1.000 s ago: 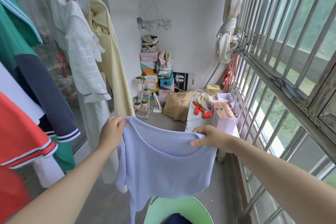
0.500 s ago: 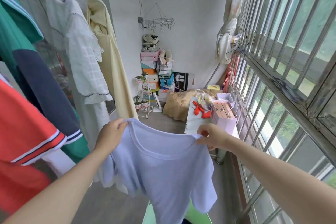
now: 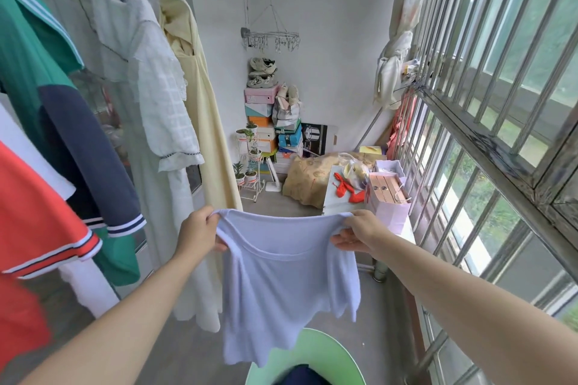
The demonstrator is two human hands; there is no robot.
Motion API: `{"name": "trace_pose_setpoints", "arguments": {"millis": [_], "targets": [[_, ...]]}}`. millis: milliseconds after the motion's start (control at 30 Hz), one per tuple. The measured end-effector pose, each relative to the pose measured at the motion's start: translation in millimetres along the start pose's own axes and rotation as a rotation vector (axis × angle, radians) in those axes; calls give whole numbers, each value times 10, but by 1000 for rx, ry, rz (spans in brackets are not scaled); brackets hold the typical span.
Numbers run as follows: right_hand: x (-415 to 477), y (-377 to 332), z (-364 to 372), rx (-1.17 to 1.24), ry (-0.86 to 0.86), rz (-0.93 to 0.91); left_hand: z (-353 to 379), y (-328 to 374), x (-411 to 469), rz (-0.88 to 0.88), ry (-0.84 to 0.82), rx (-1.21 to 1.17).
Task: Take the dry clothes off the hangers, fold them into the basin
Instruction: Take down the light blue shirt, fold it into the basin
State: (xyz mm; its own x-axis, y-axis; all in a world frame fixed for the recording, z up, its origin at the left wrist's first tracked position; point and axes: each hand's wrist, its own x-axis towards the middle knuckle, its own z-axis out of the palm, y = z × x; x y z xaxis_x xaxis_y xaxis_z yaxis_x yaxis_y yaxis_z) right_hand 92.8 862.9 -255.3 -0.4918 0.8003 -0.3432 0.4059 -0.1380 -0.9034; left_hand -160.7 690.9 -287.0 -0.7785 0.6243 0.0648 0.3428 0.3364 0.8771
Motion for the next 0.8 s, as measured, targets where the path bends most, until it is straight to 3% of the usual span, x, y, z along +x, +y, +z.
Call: {"name": "trace_pose_setpoints", "arguments": {"millis": [67, 167, 267, 433, 600, 800], "targets": [[32, 14, 19, 5, 8, -18, 46, 51, -19, -124, -54, -242], [74, 35, -3, -105, -15, -106, 81, 145, -61, -187, -115, -412], [99, 80, -54, -325, 1, -188, 96, 210, -94, -195, -128, -413], [112, 98, -93, -638, 189, -300, 114, 267, -96, -203, -145, -395], [163, 98, -117, -541, 146, -295, 91, 229, -74, -127, -269, -209], [82, 74, -47, -380, -110, -473, 103, 294, -37, -61, -312, -73]]}}
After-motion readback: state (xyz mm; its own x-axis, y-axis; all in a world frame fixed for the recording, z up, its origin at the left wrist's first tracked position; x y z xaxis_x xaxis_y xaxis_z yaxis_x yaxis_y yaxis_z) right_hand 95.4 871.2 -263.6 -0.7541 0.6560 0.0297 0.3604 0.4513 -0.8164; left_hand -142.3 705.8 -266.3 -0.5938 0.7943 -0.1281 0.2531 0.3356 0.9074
